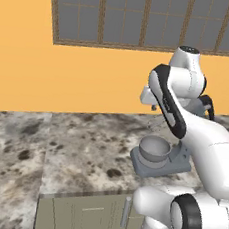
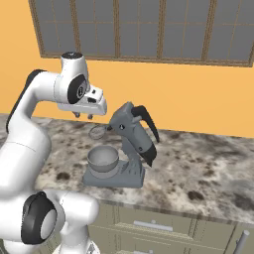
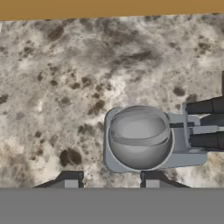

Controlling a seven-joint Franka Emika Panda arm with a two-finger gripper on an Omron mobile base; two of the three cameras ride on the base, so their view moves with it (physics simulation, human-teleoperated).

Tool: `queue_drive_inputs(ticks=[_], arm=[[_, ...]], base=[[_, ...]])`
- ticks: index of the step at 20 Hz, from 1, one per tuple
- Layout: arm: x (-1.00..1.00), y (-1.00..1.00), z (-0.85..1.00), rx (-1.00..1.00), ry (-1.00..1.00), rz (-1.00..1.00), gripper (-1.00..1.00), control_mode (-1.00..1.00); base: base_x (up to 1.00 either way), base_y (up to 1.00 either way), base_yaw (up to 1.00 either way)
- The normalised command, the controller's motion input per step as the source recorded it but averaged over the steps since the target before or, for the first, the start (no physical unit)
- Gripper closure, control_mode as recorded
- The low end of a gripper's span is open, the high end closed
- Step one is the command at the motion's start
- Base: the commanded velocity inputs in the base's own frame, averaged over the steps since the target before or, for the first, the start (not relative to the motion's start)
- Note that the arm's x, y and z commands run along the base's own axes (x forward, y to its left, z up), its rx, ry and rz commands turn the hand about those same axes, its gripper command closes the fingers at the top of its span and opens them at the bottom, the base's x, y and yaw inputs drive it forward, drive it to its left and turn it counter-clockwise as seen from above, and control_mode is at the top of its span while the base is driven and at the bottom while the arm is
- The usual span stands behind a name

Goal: Close the stand mixer head.

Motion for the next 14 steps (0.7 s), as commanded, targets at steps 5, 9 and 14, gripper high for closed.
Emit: queue_drive_inputs(ticks=[5,9,14], arm=[[-0.39,-0.40,0.02,0.00,-0.01,0.01,-1.00,-1.00],[-0.76,-0.90,0.07,0.04,-0.03,0.04,-1.00,-1.00],[-0.61,-0.98,0.21,0.07,-0.04,0.14,-1.00,-1.00]], base=[[0.00,0.00,0.00],[0.00,0.00,0.00],[0.00,0.00,0.00]])
